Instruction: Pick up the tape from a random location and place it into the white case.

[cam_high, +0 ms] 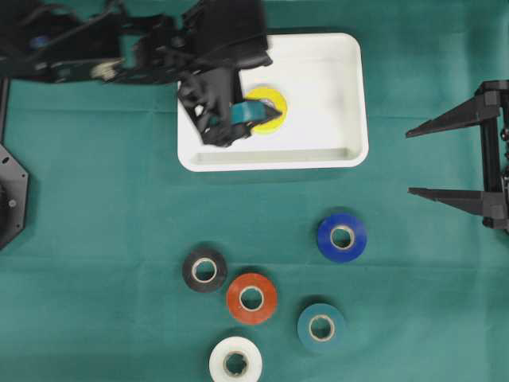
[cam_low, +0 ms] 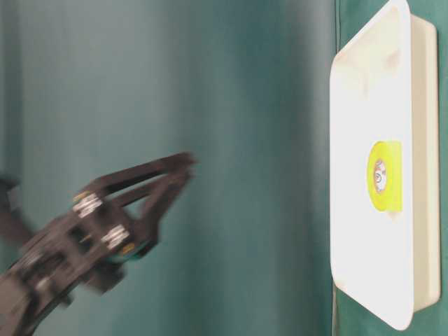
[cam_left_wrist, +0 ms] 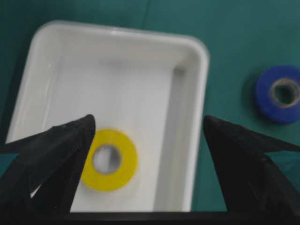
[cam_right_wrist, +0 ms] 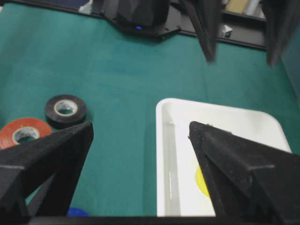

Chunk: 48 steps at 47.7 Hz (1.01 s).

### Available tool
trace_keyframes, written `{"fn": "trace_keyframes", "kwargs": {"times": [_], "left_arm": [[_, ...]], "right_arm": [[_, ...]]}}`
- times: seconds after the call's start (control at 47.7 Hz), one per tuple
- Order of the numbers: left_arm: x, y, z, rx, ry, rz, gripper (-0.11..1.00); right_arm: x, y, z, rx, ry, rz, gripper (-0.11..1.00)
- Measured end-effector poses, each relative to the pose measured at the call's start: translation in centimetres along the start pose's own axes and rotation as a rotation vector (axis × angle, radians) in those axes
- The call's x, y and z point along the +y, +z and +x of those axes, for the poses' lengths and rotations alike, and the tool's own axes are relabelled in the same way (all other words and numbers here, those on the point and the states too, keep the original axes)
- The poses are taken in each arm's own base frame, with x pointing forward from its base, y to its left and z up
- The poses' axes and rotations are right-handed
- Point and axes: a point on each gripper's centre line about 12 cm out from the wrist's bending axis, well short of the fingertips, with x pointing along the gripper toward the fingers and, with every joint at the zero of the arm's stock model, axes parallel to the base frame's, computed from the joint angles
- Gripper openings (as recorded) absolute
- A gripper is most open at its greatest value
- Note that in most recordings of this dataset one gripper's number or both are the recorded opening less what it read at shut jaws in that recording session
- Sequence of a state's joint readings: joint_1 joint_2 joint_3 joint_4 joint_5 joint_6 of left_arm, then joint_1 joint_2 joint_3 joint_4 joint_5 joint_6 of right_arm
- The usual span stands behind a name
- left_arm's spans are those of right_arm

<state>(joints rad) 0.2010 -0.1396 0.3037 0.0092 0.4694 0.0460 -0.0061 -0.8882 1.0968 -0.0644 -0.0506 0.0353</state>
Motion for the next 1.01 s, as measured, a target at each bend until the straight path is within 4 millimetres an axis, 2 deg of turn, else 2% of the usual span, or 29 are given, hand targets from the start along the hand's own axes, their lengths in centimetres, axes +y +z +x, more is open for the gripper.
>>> {"fn": "trace_keyframes", "kwargs": {"times": [0.168,0.398,0.629,0.797,1.007], "left_arm": [[-0.8,-0.7,-4.2,-0.136,-0.012,0.011,0.97],[-1.1,-3.8,-9.4,-0.23,-0.015,0.01,0.97],[-2.6,-6.4,-13.9,-0.311,-0.065,0.037,0.97],[-3.1,-8.7,-15.3,-0.327,-0.087,0.046,0.97],[-3.3,-11.7,-15.0,-0.297,-0.097,0.052,0.97]], "right_arm": [[0.0,0.4,0.0,-0.009,0.0,0.0,0.92],[-0.1,0.6,0.0,-0.015,-0.003,0.0,0.92],[-0.1,0.7,0.0,-0.018,-0.004,0.0,0.92],[-0.1,0.7,0.0,-0.018,-0.004,0.0,0.92],[-0.1,0.6,0.0,-0.008,-0.004,0.002,0.92]]}}
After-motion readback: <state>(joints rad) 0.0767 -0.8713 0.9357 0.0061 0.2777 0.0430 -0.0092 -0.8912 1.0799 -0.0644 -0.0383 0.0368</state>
